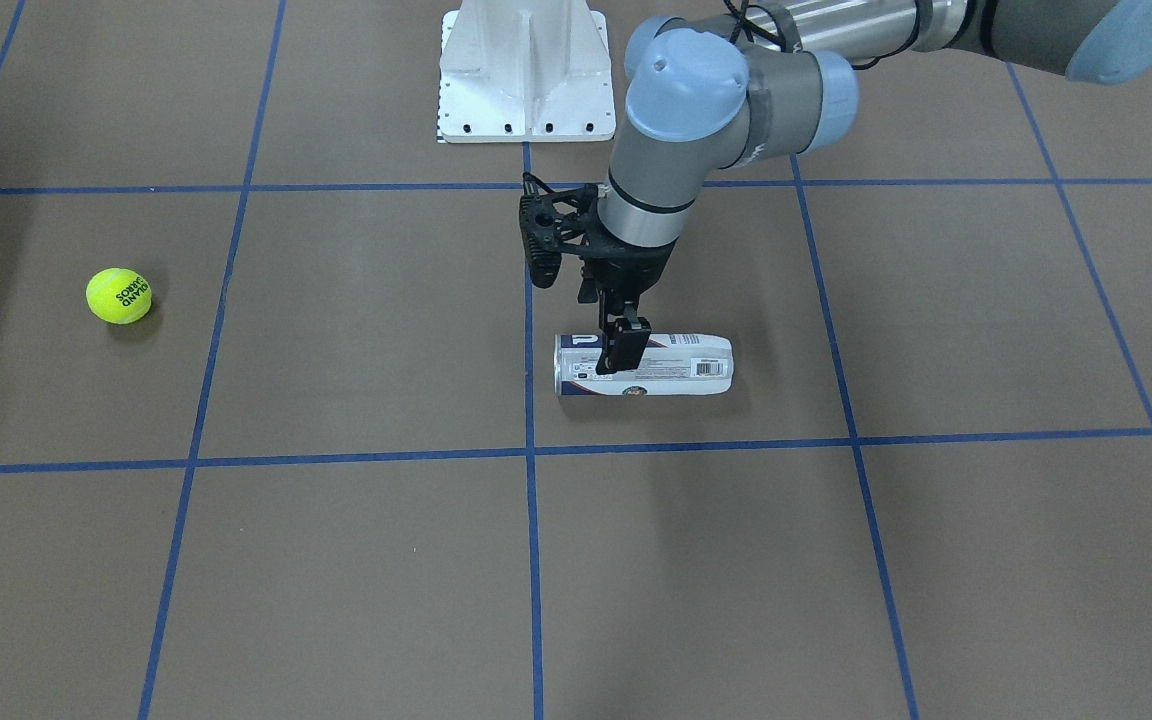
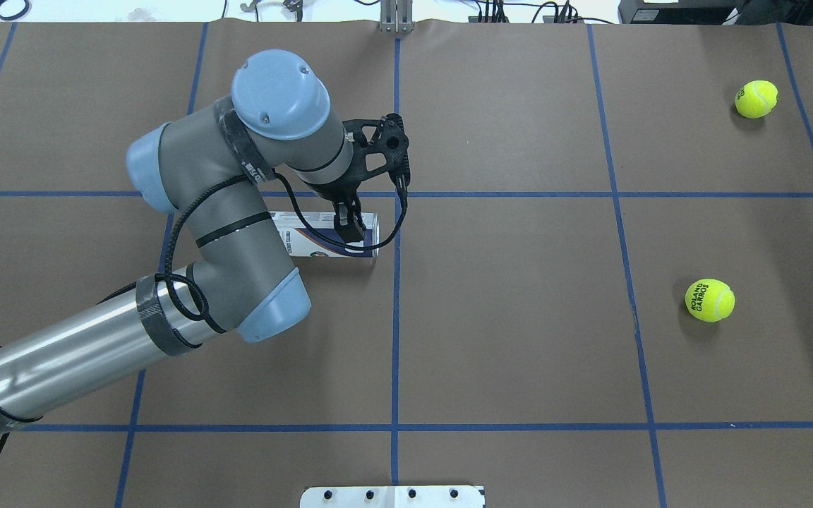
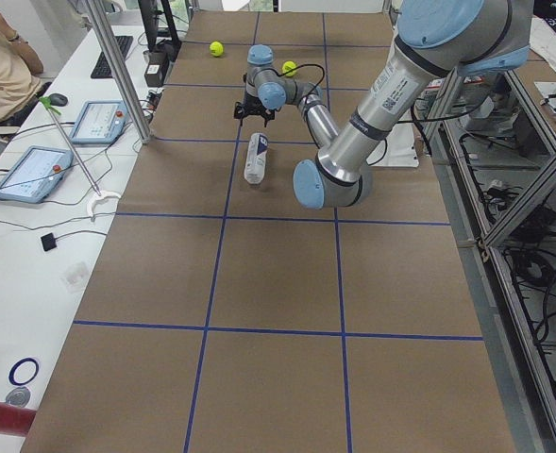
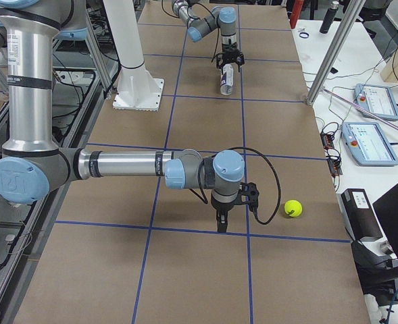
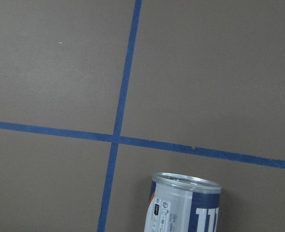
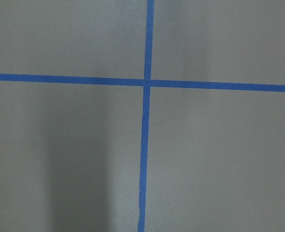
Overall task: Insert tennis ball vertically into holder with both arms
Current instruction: 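Reach the left gripper down to the white Wilson can lying on its side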
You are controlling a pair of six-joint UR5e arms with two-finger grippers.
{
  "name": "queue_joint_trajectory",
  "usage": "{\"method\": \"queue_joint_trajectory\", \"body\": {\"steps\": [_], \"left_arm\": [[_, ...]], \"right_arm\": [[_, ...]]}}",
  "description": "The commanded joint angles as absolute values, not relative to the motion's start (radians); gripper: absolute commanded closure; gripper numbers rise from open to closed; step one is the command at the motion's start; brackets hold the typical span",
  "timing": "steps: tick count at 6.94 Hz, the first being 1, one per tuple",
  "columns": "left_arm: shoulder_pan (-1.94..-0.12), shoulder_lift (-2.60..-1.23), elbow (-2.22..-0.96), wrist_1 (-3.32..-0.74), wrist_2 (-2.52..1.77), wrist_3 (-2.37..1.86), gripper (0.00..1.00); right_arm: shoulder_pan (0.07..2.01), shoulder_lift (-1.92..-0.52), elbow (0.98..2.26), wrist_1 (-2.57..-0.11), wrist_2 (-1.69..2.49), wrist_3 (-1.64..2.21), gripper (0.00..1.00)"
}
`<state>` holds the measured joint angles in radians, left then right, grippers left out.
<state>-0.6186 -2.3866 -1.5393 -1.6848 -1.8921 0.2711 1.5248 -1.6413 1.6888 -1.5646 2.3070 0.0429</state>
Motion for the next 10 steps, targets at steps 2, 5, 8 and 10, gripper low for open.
{"method": "queue_joint_trajectory", "body": {"steps": [2, 5, 8, 10], "left_arm": [[-0.578, -2.395, -1.48, -1.701, -1.845, 0.32, 0.01], [-0.555, -2.396, -1.457, -1.703, -1.832, 0.318, 0.01], [-0.548, -2.411, -1.355, -1.821, -1.815, 0.313, 0.01], [-0.534, -2.413, -1.347, -1.821, -1.813, 0.311, 0.01]], "right_arm": [[1.525, -1.64, 1.687, -1.565, 2.307, 0.043, 0.0], [1.525, -1.64, 1.689, -1.565, 2.307, 0.043, 0.0], [1.525, -1.64, 1.687, -1.565, 2.306, 0.043, 0.0], [1.525, -1.64, 1.686, -1.565, 2.306, 0.043, 0.0]]}}
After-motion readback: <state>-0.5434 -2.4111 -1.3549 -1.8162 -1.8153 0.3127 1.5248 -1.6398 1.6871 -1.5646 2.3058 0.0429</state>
